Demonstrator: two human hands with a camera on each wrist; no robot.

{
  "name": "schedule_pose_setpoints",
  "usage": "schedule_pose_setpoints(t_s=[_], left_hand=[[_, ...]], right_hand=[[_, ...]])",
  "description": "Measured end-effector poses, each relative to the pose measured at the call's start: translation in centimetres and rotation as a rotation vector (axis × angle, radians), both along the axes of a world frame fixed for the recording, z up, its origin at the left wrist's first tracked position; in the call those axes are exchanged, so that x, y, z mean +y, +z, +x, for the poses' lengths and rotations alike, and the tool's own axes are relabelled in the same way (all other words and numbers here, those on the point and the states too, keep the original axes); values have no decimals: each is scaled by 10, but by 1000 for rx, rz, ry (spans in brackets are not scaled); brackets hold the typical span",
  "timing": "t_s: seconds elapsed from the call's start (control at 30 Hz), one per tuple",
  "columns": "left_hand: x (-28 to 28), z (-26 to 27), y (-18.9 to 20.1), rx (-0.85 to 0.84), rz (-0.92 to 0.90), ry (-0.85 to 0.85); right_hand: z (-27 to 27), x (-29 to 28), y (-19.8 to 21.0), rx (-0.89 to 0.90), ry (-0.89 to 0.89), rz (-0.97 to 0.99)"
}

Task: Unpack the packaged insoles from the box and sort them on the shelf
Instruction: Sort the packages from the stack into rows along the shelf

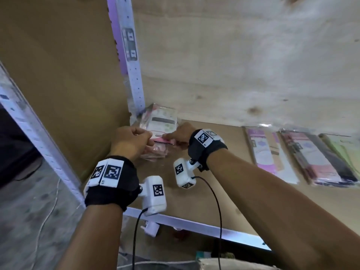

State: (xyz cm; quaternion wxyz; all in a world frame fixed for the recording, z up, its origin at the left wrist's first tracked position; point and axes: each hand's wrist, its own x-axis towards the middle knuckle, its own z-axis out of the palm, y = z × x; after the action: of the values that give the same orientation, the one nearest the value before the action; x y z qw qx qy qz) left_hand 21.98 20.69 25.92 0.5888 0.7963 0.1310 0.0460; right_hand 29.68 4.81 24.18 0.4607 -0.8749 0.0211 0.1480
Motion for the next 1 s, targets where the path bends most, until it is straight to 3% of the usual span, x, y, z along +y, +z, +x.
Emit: schedule_pose_setpoints(t_s=[0.17,0.33,0.53,0.7,0.9,1.0], left_hand=[[3,-8,3,-40,119,-31],[-18,-21,12,-175,406,-303],[-71,-46,10,-342,702,-443],[-118,-53,14,-547,474,-488],[-171,-74,24,-651,246,-549],[-189,-78,22,-671,172,-537]], right_hand=[[-24,-19,6,-61,-2,173],[-67,-63,22,-86,-35,461],[-119,-124,40,-43,-147,678],[-152,-179,53,-20,-151,693],[-183,-229,49,-59,-192,822],[-191,-242,41,-103,-170,767]])
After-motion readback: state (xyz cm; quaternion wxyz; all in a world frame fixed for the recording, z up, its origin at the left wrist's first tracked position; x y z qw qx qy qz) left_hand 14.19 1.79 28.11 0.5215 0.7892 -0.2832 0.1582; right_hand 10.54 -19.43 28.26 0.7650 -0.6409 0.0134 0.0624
